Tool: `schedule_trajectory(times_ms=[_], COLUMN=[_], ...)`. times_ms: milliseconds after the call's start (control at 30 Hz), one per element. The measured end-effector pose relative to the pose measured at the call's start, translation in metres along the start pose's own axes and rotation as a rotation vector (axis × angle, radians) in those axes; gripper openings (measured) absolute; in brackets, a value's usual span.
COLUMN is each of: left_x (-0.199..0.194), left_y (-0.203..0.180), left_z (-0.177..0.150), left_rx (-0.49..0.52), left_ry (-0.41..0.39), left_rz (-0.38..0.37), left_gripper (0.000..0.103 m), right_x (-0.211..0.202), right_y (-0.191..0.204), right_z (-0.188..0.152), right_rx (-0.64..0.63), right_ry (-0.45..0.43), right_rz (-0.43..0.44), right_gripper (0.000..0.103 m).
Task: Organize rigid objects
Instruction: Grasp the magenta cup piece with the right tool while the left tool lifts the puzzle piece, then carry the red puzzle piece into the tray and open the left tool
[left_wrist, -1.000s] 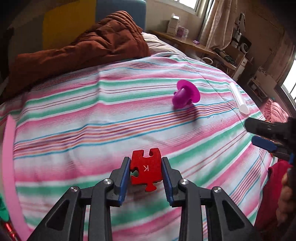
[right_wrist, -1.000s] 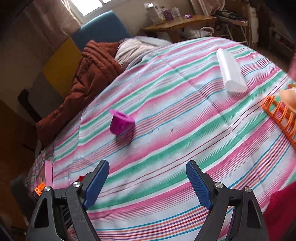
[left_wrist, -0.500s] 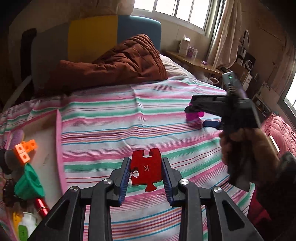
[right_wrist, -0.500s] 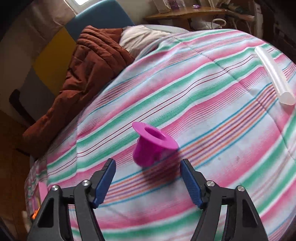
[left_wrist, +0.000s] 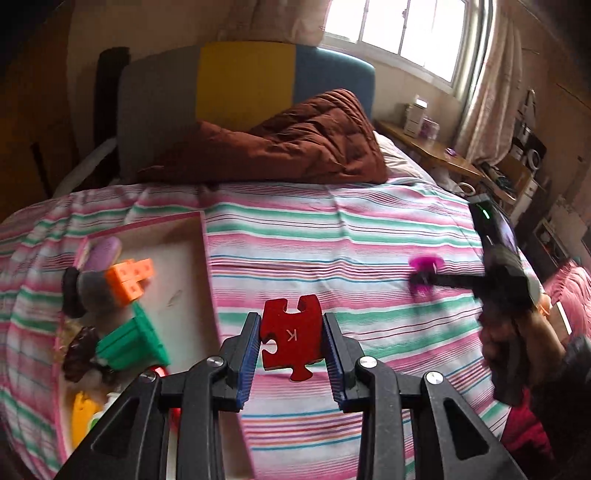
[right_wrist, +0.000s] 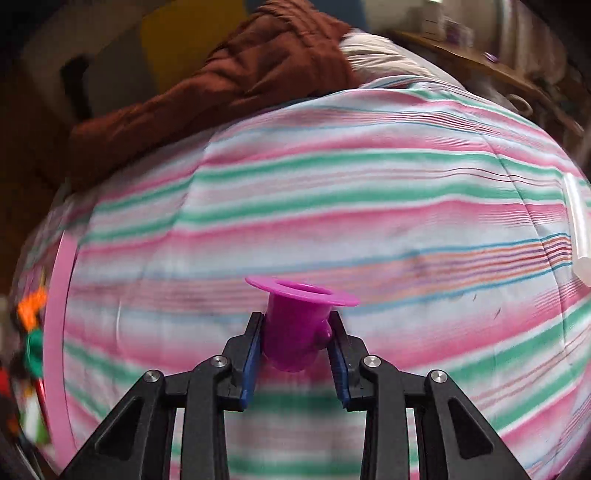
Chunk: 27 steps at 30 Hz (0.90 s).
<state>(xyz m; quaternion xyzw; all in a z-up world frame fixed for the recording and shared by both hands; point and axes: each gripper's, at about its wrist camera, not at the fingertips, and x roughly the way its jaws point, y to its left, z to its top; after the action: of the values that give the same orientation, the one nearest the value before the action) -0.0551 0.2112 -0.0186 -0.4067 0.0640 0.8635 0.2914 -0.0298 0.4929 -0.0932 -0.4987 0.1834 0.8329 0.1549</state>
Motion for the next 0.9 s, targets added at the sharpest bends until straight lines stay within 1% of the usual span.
schedule_trajectory(times_ms=[100,167,300,367,667,900], left_x=[-0.008,-0.013,-0.023,-0.028,-0.054,-0.07], left_y=[0.008,0.013,0.023,0.027,0.044,0.052], left_z=[-0.006,-0.011,-0.022,-0.028,-0.045,-0.05], left_rx=[-0.006,-0.016,-0.032,-0.035,-0.054,-0.059], left_ry=[-0.008,-0.009,-0.011,-0.014,-0.036,-0.063], left_rz=[0.033,0.048,0.082,0.101,0.17,0.224], left_gripper=[0.033,0.033,0.033,0.033,0.033,0.033], right_x=[-0.012,-0.02,-0.028,-0.031,-0.032,-0.028], right_y=[0.014,0.023,0.035,0.037,0.032,0.038], right_z=[-0.027,-0.046,-0.074,-0.082,-0.084,-0.083], right_rx=[-0.08,-0.129,-0.209,-0.242,-0.243,-0.257], right_ry=[0.01,0.004,-0.033,-0.064,-0.099,-0.1], right_rz=[0.022,0.02,0.015,0.006,0.036,0.021], right_gripper=[0.034,0.034,0.033,0.032,0.032,0.032])
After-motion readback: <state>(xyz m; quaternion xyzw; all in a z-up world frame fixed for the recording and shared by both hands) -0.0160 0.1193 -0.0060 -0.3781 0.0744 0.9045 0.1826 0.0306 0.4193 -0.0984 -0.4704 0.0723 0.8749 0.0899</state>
